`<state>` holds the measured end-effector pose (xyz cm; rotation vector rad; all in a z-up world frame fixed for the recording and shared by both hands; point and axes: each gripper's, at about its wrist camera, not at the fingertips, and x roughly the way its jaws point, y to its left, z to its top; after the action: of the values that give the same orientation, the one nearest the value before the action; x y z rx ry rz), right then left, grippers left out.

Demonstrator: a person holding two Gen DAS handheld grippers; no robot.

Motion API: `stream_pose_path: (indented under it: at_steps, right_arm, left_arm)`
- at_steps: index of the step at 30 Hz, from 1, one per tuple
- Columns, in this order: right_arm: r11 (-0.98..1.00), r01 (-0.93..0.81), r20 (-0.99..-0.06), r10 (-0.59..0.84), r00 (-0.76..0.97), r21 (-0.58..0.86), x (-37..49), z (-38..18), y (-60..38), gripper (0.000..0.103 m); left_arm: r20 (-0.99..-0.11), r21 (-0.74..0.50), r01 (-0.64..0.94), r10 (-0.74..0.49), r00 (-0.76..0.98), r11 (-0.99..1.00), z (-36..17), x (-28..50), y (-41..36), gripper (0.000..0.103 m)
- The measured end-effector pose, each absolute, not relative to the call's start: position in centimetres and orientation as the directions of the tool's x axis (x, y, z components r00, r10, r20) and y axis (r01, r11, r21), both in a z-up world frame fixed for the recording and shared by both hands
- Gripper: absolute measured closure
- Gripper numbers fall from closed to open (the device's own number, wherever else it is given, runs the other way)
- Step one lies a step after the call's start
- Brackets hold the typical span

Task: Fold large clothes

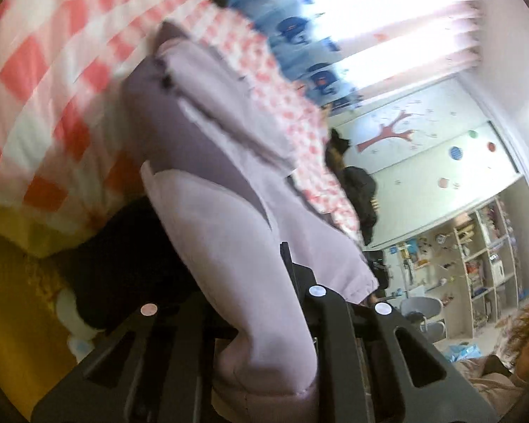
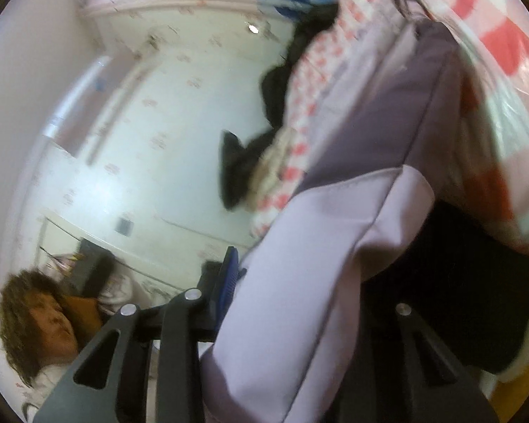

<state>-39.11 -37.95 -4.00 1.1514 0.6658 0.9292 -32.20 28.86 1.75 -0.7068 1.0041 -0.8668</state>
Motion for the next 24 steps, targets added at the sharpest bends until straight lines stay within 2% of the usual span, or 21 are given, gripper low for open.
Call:
stream_pose_path:
  at_steps: [4,9,12,14,24]
  right_arm:
    - [0.060,-0.331,0.120,0.859,0.497,0.942,-40.9,-2.6,-39.0,0.070]
    - [0.072,-0.306,0.104,0.846,0.522,0.949,-43.3,-4.2,-40.3,0.070]
    - [0.042,-0.274,0.111,0.846,0.521,0.961,-43.6,-6.2,-40.0,0.070]
    - [0.019,-0.281,0.135,0.844,0.519,0.959,-43.4,-6.5,-39.6,0.070]
    - [-0.023,-0.435,0.268,0.816,0.512,0.900,-38.4,-1.3,-40.5,0.070]
  left_arm:
    - [-0.388,-0.818,0.341,-0.882,0.269,0.463,4.0,-33.9,29.6,0.090]
    - [-0.407,-0.859,0.226,-0.880,0.244,0.460,-0.1,-33.6,32.0,0.090]
    - [-0.388,-0.893,0.133,-0.885,0.257,0.430,-3.2,-33.0,33.6,0.090]
    - [-0.373,-0.900,0.123,-0.886,0.276,0.417,-3.4,-32.6,33.8,0.090]
    - [-0.244,-0.898,0.249,-0.880,0.408,0.364,4.2,-27.8,32.9,0.089]
